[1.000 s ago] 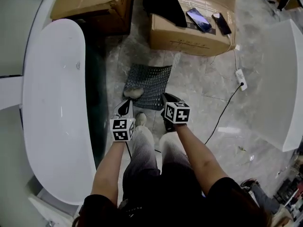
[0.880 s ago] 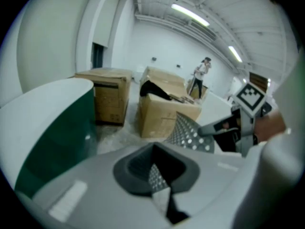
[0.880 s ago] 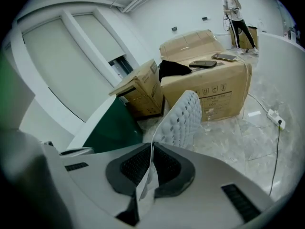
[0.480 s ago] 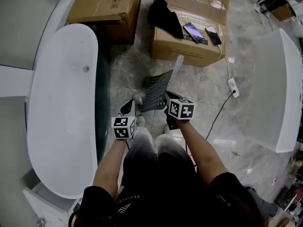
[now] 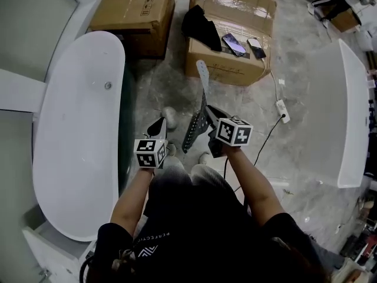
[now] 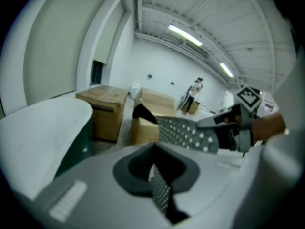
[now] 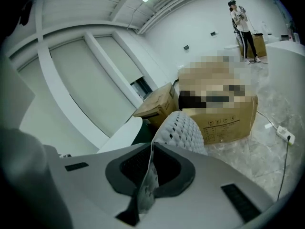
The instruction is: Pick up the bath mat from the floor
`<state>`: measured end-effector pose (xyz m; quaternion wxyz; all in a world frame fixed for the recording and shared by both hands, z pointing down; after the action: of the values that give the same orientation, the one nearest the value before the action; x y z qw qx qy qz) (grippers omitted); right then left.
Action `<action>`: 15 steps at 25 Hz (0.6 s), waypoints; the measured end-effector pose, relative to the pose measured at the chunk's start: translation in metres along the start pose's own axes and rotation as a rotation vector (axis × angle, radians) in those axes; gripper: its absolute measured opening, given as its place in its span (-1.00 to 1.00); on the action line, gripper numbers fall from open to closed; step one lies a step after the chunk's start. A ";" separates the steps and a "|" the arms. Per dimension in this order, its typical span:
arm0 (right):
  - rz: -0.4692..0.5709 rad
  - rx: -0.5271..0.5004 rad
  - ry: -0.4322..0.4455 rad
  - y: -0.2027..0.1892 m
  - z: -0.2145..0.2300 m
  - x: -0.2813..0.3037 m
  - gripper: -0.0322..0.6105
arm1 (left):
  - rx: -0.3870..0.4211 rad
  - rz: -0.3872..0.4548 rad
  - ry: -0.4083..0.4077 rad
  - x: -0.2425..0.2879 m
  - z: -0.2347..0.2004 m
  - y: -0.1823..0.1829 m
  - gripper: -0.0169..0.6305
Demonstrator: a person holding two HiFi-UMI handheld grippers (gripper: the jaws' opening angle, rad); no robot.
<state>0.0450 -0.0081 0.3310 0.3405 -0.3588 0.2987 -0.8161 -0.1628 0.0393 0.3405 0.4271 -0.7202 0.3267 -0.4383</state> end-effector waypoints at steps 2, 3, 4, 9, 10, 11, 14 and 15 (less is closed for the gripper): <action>0.013 0.002 0.028 0.007 -0.006 -0.012 -0.86 | 0.000 0.016 -0.008 -0.003 0.006 0.007 -0.93; 0.018 0.001 0.042 0.010 -0.010 -0.017 -0.86 | -0.002 0.023 -0.011 -0.005 0.008 0.011 -0.93; 0.023 -0.001 0.055 0.012 -0.014 -0.022 -0.86 | -0.002 0.029 -0.015 -0.006 0.010 0.014 -0.93; 0.041 -0.004 0.110 0.023 -0.029 -0.044 -0.86 | 0.005 0.053 -0.047 -0.011 0.023 0.025 -0.93; 0.045 -0.001 0.121 0.025 -0.032 -0.047 -0.86 | 0.005 0.058 -0.051 -0.013 0.026 0.027 -0.93; 0.051 0.003 0.130 0.026 -0.034 -0.051 -0.86 | 0.004 0.063 -0.054 -0.015 0.028 0.028 -0.93; 0.071 0.011 0.153 0.030 -0.042 -0.060 -0.86 | 0.000 0.071 -0.064 -0.021 0.035 0.032 -0.93; 0.075 0.012 0.160 0.030 -0.044 -0.062 -0.86 | 0.000 0.073 -0.067 -0.023 0.037 0.032 -0.93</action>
<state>0.0519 0.0327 0.2601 0.3479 -0.2790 0.3332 -0.8308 -0.1415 0.0569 0.2941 0.4535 -0.7219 0.3384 -0.3982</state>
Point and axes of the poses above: the fingertips, and each gripper's own axes: x forward along the fingers, z to its right, y out of its top, the point moved 5 cm from there along -x, backward along the fingers, and after that the axes turned 13 degrees about z, right-handed, at the moved point
